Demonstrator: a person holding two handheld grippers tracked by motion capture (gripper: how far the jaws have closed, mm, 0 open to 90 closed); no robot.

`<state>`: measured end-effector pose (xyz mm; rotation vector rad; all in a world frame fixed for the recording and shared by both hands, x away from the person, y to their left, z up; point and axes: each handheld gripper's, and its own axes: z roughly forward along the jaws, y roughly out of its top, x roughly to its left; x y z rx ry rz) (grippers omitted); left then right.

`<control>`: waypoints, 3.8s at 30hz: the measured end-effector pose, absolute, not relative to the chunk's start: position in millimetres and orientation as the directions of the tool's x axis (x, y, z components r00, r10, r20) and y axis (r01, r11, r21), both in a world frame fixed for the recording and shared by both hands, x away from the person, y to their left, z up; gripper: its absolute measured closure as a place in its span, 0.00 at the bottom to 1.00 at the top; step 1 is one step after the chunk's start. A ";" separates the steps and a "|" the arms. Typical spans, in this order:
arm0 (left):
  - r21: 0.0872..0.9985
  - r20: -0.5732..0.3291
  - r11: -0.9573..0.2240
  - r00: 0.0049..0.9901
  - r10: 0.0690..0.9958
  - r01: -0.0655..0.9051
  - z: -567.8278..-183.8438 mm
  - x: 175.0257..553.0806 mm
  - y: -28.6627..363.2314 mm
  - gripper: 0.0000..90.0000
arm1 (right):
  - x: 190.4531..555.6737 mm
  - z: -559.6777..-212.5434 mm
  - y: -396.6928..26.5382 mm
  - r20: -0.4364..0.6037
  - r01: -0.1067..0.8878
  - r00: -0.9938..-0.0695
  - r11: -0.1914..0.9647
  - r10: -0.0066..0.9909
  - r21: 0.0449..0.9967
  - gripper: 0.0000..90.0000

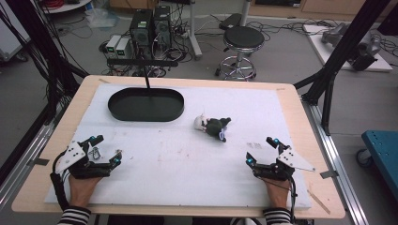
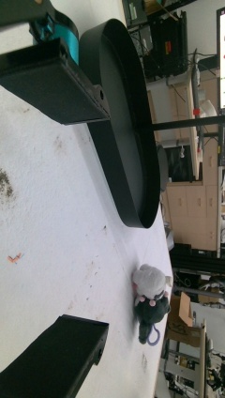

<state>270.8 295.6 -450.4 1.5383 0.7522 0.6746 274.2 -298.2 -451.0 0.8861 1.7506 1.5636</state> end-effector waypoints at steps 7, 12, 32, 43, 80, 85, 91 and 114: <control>0.996 -0.003 -0.055 0.614 0.789 0.076 -450.4 270.5 295.7 0.03 | 273.8 -450.9 -297.6 -0.012 0.081 -0.581 0.072 0.814 0.994 0.03; 0.996 -0.010 -0.050 0.613 0.790 0.080 -450.4 270.8 296.3 0.03 | 273.9 -450.8 -297.8 -0.013 0.079 -0.578 0.072 0.816 0.994 0.03; 0.996 -0.026 -0.032 0.617 0.787 0.082 -450.6 271.2 298.0 0.03 | 280.0 -414.4 -308.4 -0.027 0.092 -0.605 0.104 0.796 0.990 0.03; 0.996 -0.032 -0.023 0.618 0.785 0.082 -450.8 271.1 299.0 0.03 | 307.9 -373.5 -305.5 -0.030 0.160 -0.683 0.189 0.730 0.969 0.03; 0.997 -0.029 -0.023 0.620 0.784 0.075 -451.0 270.5 298.8 0.03 | 404.5 -333.3 -217.4 -0.141 0.212 -0.864 0.603 0.484 0.769 0.03; 0.997 -0.025 -0.026 0.620 0.784 0.072 -451.0 270.2 299.0 0.03 | 417.4 -334.1 -203.2 -0.143 0.217 -0.877 0.642 0.459 0.736 0.03; 0.998 -0.029 -0.017 0.619 0.785 0.068 -451.2 270.0 299.6 0.03 | 426.5 -339.4 -192.0 -0.135 0.220 -0.886 0.659 0.443 0.719 0.03; 0.997 -0.028 -0.019 0.620 0.784 0.068 -451.2 269.9 299.5 0.03 | 450.1 -384.6 -166.9 -0.102 0.279 -0.905 0.759 0.412 0.588 0.03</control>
